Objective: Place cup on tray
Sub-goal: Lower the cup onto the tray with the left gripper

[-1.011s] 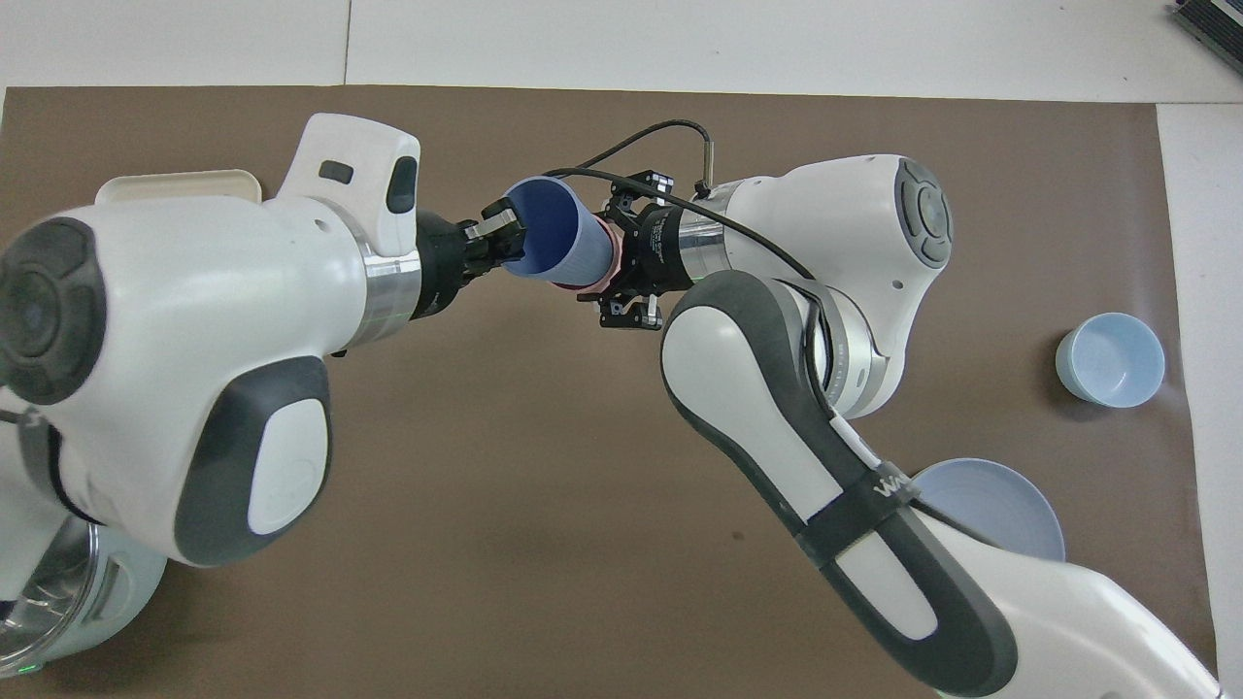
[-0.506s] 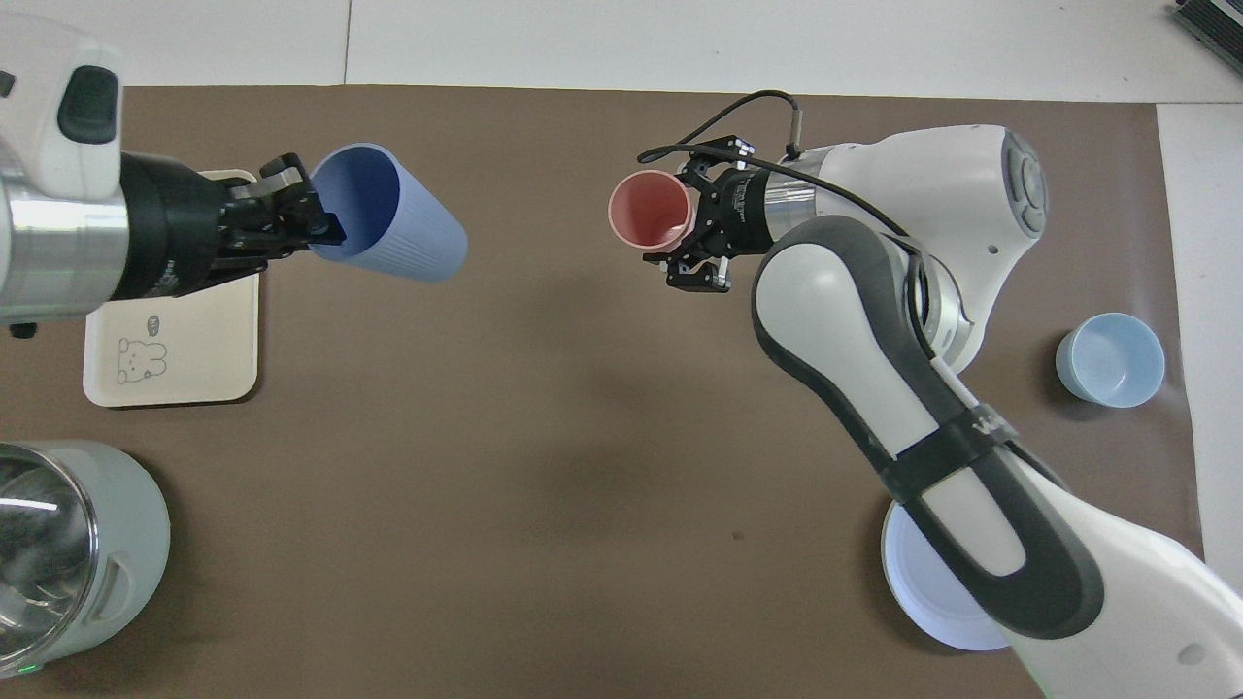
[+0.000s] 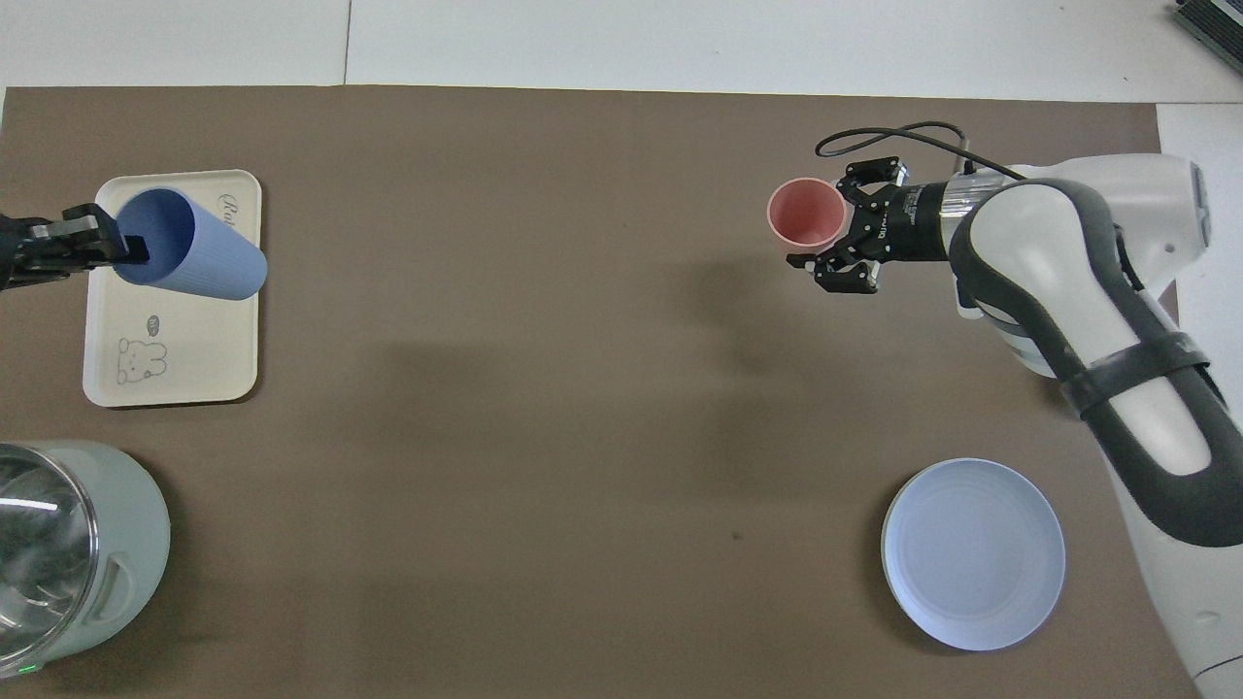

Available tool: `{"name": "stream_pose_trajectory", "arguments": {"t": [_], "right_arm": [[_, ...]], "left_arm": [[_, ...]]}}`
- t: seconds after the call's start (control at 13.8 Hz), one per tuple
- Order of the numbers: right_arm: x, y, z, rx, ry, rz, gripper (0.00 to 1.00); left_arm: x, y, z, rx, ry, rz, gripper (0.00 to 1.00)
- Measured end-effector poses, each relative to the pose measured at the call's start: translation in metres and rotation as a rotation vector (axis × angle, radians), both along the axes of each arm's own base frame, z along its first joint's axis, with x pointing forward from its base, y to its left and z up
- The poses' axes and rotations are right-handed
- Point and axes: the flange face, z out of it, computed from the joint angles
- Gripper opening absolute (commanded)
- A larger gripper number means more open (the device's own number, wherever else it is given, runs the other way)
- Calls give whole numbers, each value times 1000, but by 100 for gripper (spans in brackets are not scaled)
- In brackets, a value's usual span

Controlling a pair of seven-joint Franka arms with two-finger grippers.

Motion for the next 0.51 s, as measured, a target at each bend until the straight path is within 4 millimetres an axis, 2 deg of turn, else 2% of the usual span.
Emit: {"name": "stream_pose_trajectory", "arguments": {"t": [0.29,0.43,0.51], "right_arm": [[-19,-90,-21,34,-31,27,0],[-35,-128,-43,84,-63,40,0],[-42,-142,-59,114,-78,50,0]], "left_arm": [[29,88,-87,70,-35,-80,0],[35,128,-129,97,-35,-126,0],[35,142,-146,102,-25,-147,0]]}}
